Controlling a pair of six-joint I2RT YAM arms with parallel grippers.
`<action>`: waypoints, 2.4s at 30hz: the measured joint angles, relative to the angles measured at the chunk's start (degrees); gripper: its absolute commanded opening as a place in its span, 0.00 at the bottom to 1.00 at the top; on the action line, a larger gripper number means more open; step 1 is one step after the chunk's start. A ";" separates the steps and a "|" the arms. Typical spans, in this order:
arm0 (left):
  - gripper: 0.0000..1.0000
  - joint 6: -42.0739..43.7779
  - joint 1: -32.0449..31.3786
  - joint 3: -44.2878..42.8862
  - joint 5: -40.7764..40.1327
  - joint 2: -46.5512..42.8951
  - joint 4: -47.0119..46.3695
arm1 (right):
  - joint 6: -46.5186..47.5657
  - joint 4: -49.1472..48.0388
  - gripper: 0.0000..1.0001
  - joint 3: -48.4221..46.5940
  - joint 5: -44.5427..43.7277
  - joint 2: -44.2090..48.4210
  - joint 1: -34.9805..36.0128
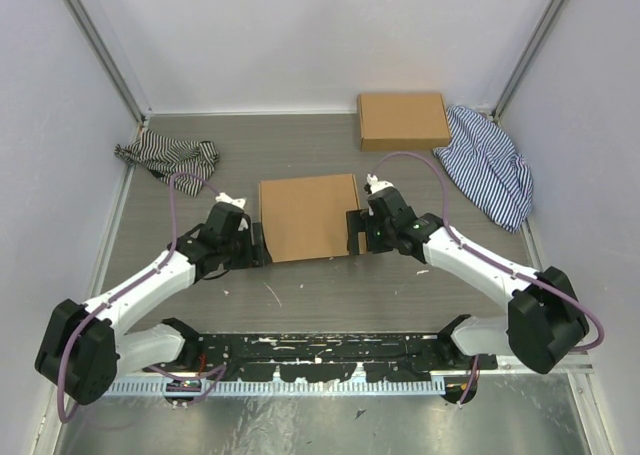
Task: Fold the paper box
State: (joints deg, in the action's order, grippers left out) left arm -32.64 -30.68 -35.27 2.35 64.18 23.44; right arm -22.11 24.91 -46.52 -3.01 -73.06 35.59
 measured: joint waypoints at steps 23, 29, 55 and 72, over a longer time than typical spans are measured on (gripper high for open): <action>0.70 -1.11 0.00 0.00 4.92 0.74 -0.46 | -0.42 -1.18 0.96 0.22 1.79 -2.84 2.62; 0.71 -1.07 0.00 0.00 5.03 0.50 -0.02 | -0.22 -0.55 1.00 0.22 -1.38 -2.82 3.19; 0.73 1.33 0.00 -4.98 3.21 7.19 -0.42 | 2.99 -0.33 1.00 -5.60 -5.84 -9.49 2.21; 0.72 1.53 -0.92 -5.01 5.57 12.83 -4.31 | 4.59 -1.99 0.98 -5.31 -0.20 -10.69 2.16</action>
State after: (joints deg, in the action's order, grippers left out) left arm -31.11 -31.59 -40.27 7.92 77.01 19.14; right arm -17.52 22.92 -51.83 -3.20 -83.74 37.76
